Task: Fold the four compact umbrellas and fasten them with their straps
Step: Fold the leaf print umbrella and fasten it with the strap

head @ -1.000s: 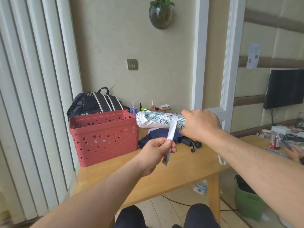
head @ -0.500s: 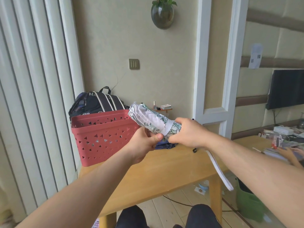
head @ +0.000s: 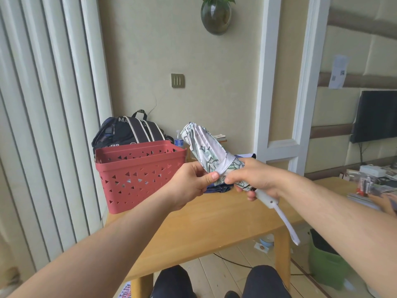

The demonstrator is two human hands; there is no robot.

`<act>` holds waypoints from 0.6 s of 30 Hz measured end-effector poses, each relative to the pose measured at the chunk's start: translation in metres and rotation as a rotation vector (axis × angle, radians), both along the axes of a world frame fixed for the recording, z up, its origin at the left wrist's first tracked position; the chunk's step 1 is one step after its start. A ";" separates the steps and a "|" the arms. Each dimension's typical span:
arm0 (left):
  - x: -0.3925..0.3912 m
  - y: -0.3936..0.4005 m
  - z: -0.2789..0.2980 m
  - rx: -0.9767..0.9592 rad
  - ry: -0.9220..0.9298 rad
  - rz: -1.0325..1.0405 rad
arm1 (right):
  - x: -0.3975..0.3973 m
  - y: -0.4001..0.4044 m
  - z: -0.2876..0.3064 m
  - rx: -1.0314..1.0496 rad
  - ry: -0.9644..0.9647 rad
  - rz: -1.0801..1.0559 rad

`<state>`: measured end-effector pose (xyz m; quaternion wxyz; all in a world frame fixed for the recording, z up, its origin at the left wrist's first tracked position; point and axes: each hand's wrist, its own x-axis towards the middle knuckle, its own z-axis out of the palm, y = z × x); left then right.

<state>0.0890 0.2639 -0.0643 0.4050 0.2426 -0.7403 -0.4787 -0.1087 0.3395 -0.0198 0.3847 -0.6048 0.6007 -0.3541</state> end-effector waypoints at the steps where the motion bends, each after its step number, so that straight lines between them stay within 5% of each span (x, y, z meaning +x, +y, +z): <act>1: 0.001 0.000 0.000 -0.026 -0.018 -0.005 | -0.002 0.001 0.001 0.052 -0.001 0.034; 7: -0.001 -0.002 0.003 -0.060 -0.008 0.023 | -0.007 0.002 -0.001 0.221 -0.111 0.163; 14: -0.001 0.008 0.016 -0.058 0.055 -0.374 | -0.018 -0.004 -0.004 0.490 -0.289 0.537; 18: -0.001 0.013 0.022 -0.135 0.055 -0.278 | -0.022 -0.006 -0.011 0.469 -0.409 0.565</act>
